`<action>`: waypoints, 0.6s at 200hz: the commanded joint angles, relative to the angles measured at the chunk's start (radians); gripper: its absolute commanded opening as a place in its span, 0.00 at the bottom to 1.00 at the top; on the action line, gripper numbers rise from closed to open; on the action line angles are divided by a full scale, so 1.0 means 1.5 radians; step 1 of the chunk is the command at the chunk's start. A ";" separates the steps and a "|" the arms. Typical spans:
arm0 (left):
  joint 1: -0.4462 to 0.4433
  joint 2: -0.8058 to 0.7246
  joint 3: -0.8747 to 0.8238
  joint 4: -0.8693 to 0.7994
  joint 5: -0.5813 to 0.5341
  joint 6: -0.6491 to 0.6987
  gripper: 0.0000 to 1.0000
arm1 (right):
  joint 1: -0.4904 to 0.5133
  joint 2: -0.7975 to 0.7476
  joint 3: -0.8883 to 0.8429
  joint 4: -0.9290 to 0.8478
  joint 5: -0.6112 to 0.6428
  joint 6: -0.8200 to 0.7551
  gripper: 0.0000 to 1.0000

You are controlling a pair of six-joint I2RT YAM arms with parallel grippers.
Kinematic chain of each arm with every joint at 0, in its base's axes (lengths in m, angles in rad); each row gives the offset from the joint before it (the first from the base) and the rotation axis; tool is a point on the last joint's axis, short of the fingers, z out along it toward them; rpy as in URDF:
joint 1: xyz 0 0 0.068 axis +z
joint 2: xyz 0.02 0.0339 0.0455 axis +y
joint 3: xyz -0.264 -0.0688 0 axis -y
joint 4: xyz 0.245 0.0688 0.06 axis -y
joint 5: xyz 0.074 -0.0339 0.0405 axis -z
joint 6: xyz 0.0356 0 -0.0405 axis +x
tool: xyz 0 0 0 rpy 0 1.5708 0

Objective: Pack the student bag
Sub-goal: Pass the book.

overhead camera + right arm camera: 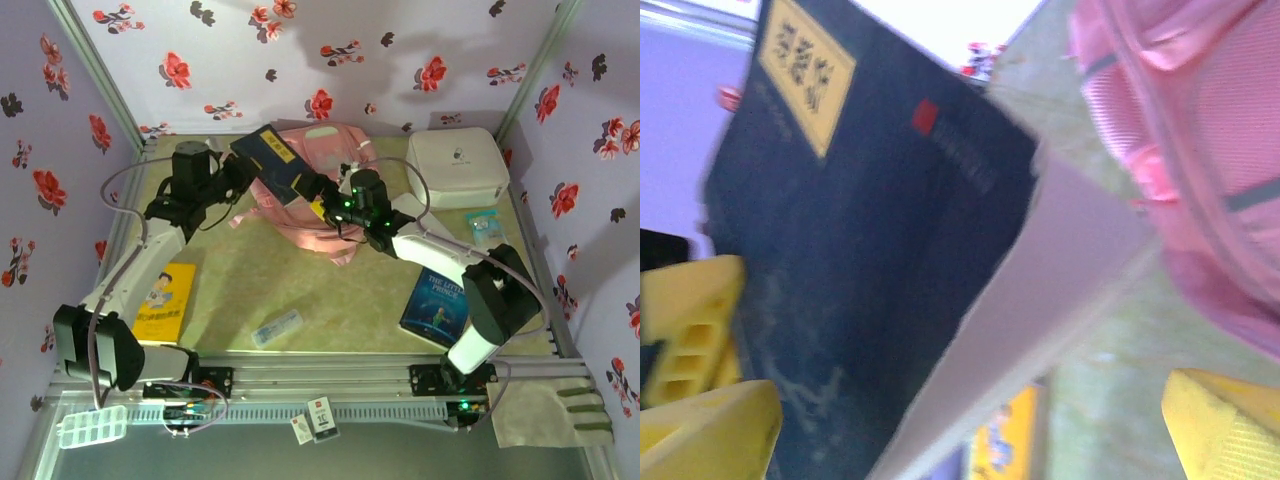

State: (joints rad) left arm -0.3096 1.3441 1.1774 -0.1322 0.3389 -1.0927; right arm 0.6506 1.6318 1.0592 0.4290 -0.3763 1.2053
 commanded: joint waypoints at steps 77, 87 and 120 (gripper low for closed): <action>0.006 0.000 -0.026 0.195 0.065 -0.132 0.00 | -0.034 0.042 0.000 0.274 0.021 0.228 0.86; 0.006 -0.003 -0.032 0.189 0.067 -0.128 0.00 | -0.040 0.039 -0.001 0.275 0.025 0.222 0.82; 0.005 -0.014 -0.047 0.167 0.067 -0.110 0.00 | -0.047 0.027 0.005 0.269 0.020 0.195 0.60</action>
State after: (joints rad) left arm -0.3077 1.3640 1.1187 0.0837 0.4129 -1.2663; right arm 0.5880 1.6974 1.0561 0.7937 -0.3599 1.5223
